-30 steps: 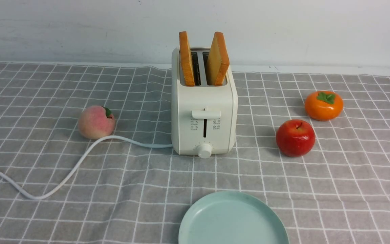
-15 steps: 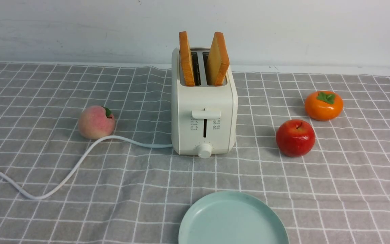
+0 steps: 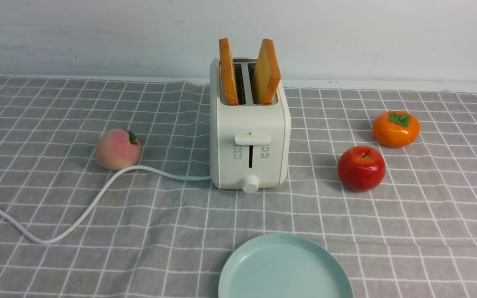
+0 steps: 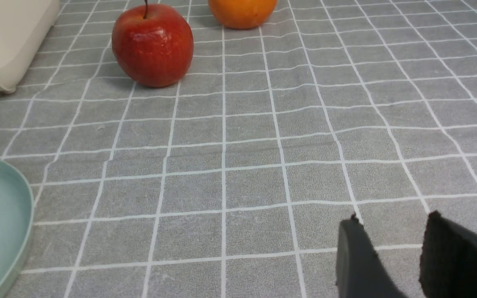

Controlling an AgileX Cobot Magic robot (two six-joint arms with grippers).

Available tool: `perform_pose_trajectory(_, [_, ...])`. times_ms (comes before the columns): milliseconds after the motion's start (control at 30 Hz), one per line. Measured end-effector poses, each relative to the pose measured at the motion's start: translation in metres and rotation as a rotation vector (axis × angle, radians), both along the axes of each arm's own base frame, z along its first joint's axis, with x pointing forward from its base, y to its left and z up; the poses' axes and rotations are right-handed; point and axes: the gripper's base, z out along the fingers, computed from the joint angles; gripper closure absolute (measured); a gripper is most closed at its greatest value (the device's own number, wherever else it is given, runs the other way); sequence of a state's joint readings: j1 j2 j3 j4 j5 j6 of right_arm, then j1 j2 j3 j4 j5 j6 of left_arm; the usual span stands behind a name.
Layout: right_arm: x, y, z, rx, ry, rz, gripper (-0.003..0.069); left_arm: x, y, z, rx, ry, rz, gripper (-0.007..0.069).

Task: Take toasted bread from bread machine on grey coffee table place on plate.
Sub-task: 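Grasp the toast slice in the toaster and pull it up out of the slot with the right gripper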

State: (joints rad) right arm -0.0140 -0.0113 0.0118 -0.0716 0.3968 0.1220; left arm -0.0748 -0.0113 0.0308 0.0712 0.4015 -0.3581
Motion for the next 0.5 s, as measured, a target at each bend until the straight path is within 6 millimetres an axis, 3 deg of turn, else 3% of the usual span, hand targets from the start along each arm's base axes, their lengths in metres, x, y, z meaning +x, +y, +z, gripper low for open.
perform_pose_trajectory(267, [0.0, 0.0, 0.0, -0.001, 0.0, 0.0, 0.0419, 0.0, 0.0, 0.001, 0.005, -0.011, 0.0, 0.0386])
perform_pose_trajectory(500, [0.003, 0.001, 0.007, 0.0, -0.12, 0.009, 0.0419, 0.004, -0.001, 0.015, -0.012, -0.165, -0.012, 0.0386])
